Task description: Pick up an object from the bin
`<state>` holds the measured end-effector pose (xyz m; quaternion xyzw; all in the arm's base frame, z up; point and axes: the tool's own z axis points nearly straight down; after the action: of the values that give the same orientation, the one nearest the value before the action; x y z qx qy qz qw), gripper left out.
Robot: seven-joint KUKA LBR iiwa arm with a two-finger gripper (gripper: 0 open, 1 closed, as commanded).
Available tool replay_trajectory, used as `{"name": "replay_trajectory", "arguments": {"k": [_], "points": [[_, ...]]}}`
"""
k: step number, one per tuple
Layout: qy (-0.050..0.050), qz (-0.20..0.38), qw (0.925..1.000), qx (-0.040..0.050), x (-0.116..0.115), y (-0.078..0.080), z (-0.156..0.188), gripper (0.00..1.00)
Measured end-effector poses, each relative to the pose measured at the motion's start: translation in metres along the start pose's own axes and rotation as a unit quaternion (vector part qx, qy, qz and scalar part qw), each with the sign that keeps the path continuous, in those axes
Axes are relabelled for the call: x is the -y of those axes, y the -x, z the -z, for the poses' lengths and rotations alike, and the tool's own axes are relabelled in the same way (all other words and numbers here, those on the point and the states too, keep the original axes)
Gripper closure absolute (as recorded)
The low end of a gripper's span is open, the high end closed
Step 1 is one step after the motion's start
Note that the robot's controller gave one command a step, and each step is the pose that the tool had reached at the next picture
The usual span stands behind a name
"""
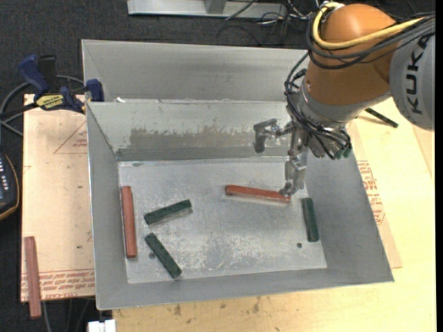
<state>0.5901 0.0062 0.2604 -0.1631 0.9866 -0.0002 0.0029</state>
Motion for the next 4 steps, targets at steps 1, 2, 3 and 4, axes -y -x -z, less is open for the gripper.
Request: {"name": "replay_trajectory", "arguments": {"k": [1,2,3,4], "points": [[0.002,0.039,0.9992,-0.0053,0.052,-0.018,-0.169,0.00],[0.002,-0.024,0.9997,0.0004,0.011,0.060,-0.191,0.00],[0.001,-0.027,0.9996,-0.0004,0.014,0.059,-0.190,1.00],[-0.001,-0.006,1.0000,0.0040,0.028,0.060,-0.032,1.00]]}}
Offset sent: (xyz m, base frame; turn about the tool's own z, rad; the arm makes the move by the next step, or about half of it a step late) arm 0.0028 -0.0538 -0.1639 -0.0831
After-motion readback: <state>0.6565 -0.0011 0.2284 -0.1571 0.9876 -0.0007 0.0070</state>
